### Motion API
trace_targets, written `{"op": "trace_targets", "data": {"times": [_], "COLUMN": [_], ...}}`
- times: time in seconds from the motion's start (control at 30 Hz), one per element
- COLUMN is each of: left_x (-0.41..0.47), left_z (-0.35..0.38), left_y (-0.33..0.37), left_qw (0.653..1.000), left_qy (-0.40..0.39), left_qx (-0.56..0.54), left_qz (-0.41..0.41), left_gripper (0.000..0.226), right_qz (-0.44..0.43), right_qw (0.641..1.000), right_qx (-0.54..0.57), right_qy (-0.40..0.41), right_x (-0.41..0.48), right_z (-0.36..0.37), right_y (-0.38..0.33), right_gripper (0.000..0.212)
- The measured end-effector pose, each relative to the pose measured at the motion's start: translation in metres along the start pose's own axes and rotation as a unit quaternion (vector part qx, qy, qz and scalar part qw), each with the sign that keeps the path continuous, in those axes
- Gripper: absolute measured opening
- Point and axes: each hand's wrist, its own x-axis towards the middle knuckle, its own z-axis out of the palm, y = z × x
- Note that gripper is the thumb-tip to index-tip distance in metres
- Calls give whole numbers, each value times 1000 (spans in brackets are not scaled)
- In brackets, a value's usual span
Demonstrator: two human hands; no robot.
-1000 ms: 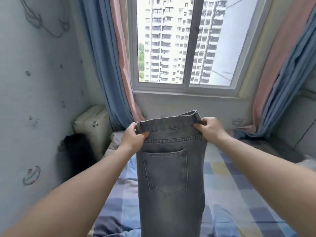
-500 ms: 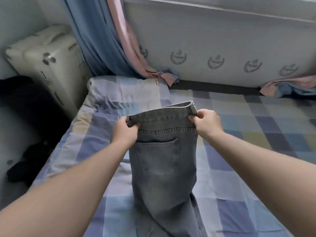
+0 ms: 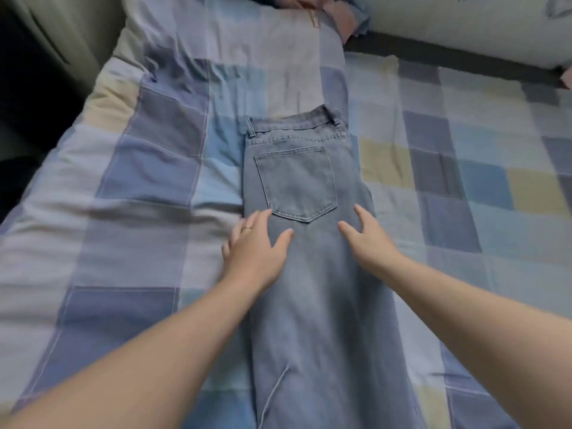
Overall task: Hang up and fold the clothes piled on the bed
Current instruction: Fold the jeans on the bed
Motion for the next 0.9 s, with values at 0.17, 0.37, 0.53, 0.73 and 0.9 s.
{"op": "trace_targets", "data": {"times": [0.17,0.37,0.53,0.73,0.9], "left_x": [-62,-149,-230,-330,-421], "left_z": [23,24,28,39,61], "left_y": [-15,-31,-42,-45,-54], "left_qw": [992,974,962,959,962], "left_qy": [-48,-113,-137,-154,-161], "left_qx": [114,186,233,238,213], "left_qz": [37,60,49,-1,-55], "left_gripper": [67,70,72,72,70], "right_qz": [22,49,52,48,49], "right_qw": [993,982,979,977,972], "right_qx": [-110,-166,-173,-158,-172], "right_qy": [-48,-72,-96,-134,-152], "right_x": [-48,-124,-194,-274,-336], "right_z": [26,27,35,38,34], "right_y": [34,63,86,117,164], "right_gripper": [65,65,66,67,66]}}
